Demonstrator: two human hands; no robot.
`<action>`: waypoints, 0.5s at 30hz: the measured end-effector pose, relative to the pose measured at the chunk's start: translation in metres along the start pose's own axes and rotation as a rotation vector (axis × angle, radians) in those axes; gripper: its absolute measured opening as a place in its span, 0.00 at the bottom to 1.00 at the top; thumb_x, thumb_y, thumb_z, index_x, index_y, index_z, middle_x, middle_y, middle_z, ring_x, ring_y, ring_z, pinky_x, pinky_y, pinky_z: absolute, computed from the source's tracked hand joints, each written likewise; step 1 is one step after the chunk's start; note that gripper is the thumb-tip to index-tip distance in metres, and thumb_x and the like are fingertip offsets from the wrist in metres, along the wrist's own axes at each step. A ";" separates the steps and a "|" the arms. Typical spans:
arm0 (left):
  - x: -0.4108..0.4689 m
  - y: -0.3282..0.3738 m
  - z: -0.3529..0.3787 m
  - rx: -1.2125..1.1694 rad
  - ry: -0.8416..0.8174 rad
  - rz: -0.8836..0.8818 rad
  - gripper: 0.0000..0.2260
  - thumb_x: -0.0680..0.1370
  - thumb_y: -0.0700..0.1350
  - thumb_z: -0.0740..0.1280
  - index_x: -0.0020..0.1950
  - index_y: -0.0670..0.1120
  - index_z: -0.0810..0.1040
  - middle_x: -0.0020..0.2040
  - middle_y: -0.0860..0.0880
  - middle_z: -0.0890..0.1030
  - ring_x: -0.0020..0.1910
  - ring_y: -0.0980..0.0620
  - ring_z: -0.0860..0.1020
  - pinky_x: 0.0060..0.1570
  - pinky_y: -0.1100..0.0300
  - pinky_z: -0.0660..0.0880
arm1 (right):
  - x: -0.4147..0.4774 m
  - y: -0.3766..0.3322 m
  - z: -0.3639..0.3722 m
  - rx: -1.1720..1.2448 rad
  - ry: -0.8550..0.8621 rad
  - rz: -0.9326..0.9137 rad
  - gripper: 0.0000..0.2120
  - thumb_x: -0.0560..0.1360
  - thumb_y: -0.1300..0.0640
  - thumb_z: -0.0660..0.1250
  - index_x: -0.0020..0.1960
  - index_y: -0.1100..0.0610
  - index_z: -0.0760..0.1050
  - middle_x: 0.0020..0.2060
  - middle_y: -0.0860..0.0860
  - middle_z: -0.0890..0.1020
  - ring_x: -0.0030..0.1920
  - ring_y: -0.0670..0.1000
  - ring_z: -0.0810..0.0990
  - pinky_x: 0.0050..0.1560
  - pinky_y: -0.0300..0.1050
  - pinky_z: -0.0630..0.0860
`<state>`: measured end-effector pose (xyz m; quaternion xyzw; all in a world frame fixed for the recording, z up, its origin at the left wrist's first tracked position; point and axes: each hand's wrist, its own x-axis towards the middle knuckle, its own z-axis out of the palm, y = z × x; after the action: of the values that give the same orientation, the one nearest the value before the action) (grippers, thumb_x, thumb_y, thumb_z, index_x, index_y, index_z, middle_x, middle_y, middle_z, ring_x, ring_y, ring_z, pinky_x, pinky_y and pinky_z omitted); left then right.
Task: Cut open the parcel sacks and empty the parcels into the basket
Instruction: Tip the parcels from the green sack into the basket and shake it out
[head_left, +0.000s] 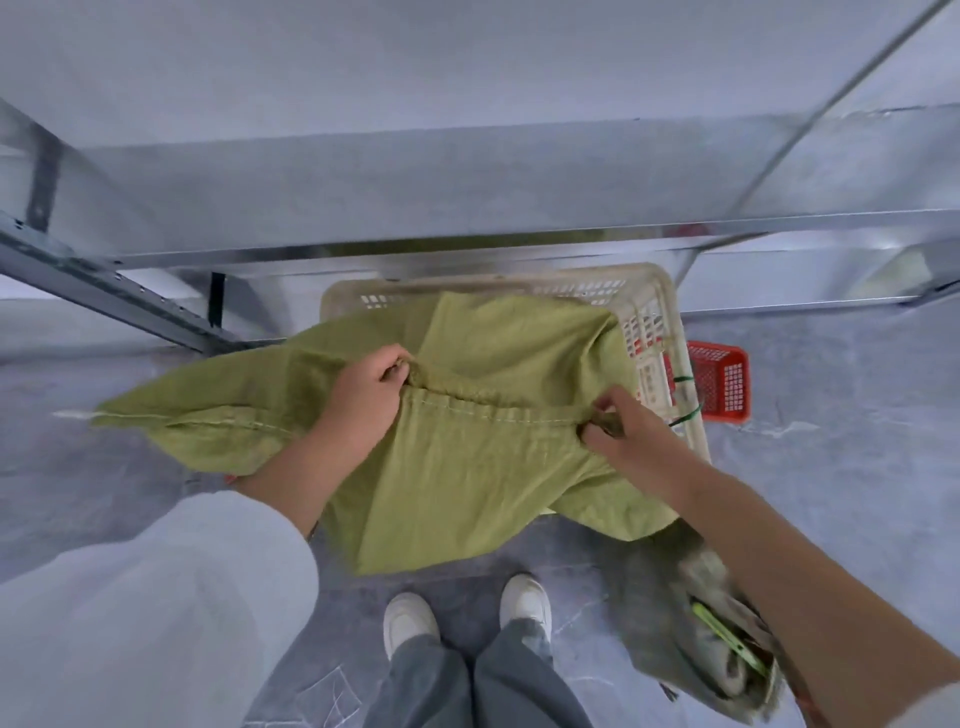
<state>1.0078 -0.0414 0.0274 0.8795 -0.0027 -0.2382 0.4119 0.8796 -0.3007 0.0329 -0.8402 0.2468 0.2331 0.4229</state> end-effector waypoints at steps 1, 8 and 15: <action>0.000 0.005 -0.005 -0.003 0.016 -0.006 0.10 0.82 0.39 0.59 0.46 0.49 0.77 0.37 0.50 0.78 0.36 0.51 0.74 0.34 0.61 0.67 | 0.002 -0.012 -0.009 -0.036 -0.050 0.011 0.09 0.74 0.50 0.66 0.50 0.51 0.68 0.34 0.50 0.76 0.29 0.48 0.72 0.25 0.38 0.65; -0.032 0.019 0.002 -0.214 0.069 -0.217 0.13 0.81 0.36 0.58 0.43 0.45 0.79 0.41 0.43 0.79 0.39 0.48 0.75 0.37 0.59 0.67 | -0.007 -0.066 -0.052 -0.351 -0.282 0.028 0.10 0.69 0.47 0.66 0.49 0.49 0.77 0.36 0.44 0.80 0.29 0.42 0.77 0.26 0.34 0.70; -0.052 0.042 0.003 -0.131 0.068 -0.257 0.12 0.78 0.39 0.59 0.37 0.50 0.76 0.22 0.57 0.70 0.19 0.59 0.66 0.20 0.66 0.61 | -0.025 -0.065 -0.066 -0.455 -0.047 0.063 0.18 0.76 0.48 0.60 0.48 0.62 0.79 0.35 0.56 0.82 0.32 0.52 0.79 0.33 0.44 0.73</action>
<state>0.9682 -0.0608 0.0780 0.8514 0.1395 -0.2588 0.4343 0.9121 -0.3155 0.1222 -0.9001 0.2040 0.3153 0.2210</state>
